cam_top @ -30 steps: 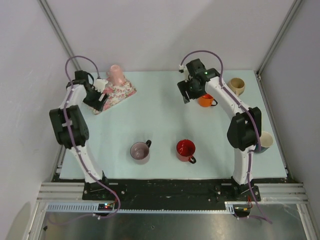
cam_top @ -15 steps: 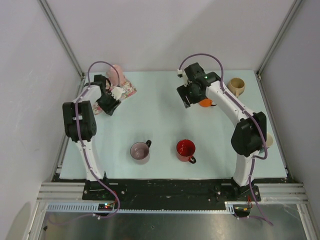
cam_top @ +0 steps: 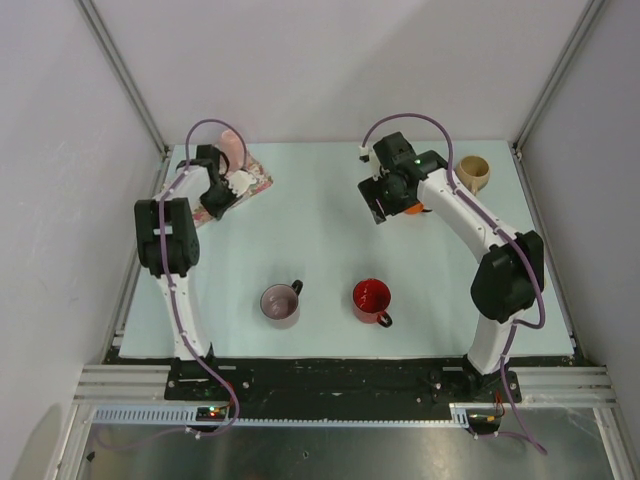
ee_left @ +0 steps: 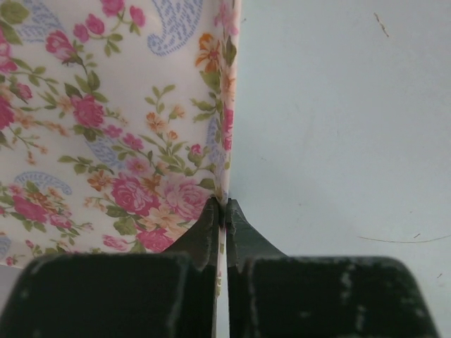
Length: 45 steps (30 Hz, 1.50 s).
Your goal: Turn the mug right side up
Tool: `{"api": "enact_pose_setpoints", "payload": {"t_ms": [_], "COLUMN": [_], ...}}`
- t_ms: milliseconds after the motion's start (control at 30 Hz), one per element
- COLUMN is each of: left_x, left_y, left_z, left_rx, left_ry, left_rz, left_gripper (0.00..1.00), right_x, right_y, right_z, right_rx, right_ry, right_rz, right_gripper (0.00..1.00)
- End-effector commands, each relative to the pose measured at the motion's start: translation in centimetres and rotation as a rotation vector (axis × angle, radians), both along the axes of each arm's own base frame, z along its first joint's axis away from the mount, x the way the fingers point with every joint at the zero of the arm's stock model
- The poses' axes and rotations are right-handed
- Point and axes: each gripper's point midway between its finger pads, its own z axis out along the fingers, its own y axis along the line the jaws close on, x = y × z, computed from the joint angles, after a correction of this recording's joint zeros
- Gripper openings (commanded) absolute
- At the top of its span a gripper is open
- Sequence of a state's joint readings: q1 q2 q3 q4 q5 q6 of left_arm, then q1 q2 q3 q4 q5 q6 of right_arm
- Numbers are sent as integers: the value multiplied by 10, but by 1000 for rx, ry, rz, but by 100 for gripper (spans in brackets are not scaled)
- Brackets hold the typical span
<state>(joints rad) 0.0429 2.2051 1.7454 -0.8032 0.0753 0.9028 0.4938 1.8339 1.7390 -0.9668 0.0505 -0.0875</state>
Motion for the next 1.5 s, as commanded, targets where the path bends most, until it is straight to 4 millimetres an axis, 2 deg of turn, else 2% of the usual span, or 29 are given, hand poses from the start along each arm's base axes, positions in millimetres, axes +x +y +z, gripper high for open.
{"api": "enact_pose_setpoints", "payload": {"t_ms": [0, 333, 400, 467, 500, 533, 600, 667, 733, 867, 900, 967, 1033, 1167, 1267, 1467], "left_x": [-23, -119, -126, -124, -122, -117, -108, -95, -80, -40, -27, 8, 39, 82, 101, 129], "left_y": [-3, -1, -4, -5, -6, -6, -8, -11, -15, -26, -27, -23, -15, -13, -19, -25], "left_z": [8, -2, -1, 5, 9, 16, 34, 58, 87, 146, 154, 181, 196, 191, 182, 148], "left_rx": [-9, -59, -76, -87, -92, -94, -105, -122, -150, -244, -273, -299, -303, -285, -280, -297], "left_ry": [33, 168, 169, 155, 148, 130, 84, 13, -73, -235, -252, -328, -382, -429, -438, -425], "left_rz": [-39, -84, -93, -70, -56, -45, -37, -43, -52, -16, 29, 135, 250, 358, 368, 374], "left_gripper": [1, 0, 1, 20, 34, 50, 70, 84, 93, 99, 99, 100, 100, 100, 100, 100], "right_x": [1, -4, -5, -6, -7, -8, -10, -13, -14, -16, -17, -18, -19, -21, -23, -32], "right_y": [-1, 5, 7, 10, 11, 13, 14, 15, 14, 13, 14, 14, 13, 11, 10, 8], "right_z": [26, 28, 27, 26, 26, 26, 24, 23, 22, 18, 17, 15, 12, 6, 3, -7], "right_rx": [9, -7, -9, -5, -3, -3, -8, -12, -17, -18, -17, -21, -24, -32, -36, -37], "right_ry": [-75, -83, -81, -76, -74, -72, -66, -59, -54, -43, -40, -35, -31, -18, -6, 28], "right_rz": [10, 35, 43, 51, 53, 57, 66, 71, 70, 67, 68, 67, 66, 63, 62, 58], "right_gripper": [70, 70, 70, 70, 70, 70, 70, 70, 70, 70, 70, 70, 70, 70, 70, 70]}}
